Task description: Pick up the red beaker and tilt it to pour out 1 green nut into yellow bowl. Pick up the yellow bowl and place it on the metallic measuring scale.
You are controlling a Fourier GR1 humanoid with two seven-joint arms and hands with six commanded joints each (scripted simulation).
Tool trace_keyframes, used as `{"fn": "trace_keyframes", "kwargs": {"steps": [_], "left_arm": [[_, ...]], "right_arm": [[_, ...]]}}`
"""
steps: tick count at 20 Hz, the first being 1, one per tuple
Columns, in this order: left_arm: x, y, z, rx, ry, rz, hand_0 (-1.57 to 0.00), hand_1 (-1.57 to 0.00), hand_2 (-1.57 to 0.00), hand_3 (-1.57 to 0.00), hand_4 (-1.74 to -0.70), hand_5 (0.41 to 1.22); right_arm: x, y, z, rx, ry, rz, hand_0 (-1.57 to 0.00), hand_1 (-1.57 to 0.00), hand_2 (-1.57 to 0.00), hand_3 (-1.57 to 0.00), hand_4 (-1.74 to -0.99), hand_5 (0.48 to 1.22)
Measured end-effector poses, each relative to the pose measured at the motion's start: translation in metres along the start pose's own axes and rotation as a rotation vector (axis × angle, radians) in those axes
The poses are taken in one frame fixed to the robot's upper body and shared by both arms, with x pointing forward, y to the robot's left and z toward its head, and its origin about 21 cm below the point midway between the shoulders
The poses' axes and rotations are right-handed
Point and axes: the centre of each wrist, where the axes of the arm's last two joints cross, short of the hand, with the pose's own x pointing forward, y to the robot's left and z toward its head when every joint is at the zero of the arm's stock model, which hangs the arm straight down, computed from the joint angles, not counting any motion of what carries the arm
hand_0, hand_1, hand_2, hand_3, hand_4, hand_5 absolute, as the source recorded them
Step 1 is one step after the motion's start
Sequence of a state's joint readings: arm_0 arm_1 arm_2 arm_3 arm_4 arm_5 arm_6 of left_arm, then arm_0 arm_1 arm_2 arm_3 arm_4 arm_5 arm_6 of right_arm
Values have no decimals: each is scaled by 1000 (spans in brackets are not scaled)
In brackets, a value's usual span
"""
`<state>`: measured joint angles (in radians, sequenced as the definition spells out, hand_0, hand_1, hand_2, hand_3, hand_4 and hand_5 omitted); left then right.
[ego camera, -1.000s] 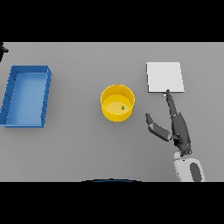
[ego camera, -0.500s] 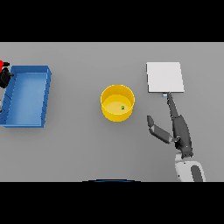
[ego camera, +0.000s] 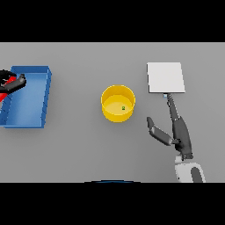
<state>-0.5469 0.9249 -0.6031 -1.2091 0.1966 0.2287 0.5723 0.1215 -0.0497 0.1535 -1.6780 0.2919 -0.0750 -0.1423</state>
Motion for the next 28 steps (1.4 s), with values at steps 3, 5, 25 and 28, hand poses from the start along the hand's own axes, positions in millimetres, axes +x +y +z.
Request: {"fn": "trace_keyframes", "kwargs": {"steps": [3, 5, 25, 28], "left_arm": [[0, -1, 2, -37, -9, 12, -244, -197, -200, -189, -815, 684], [2, 4, -3, -23, -12, 16, -156, -126, -128, -120, -797, 678], [10, -2, -5, 2, -95, 87, -1, 0, 0, 0, -794, 719], [10, -2, -7, -1, -98, 89, 0, 0, 0, 0, -797, 723]], "right_arm": [[0, -3, 1, -1, 4, -11, 1, 1, 1, 1, -1187, 666], [3, 3, 0, 5, 15, -9, 1, 1, 1, 1, -1187, 663], [56, 0, -87, 570, -222, 723, 1, 1, 1, 1, -1270, 664], [59, 8, -100, 666, -248, 798, 1, 1, 1, 1, -1273, 656]]}}
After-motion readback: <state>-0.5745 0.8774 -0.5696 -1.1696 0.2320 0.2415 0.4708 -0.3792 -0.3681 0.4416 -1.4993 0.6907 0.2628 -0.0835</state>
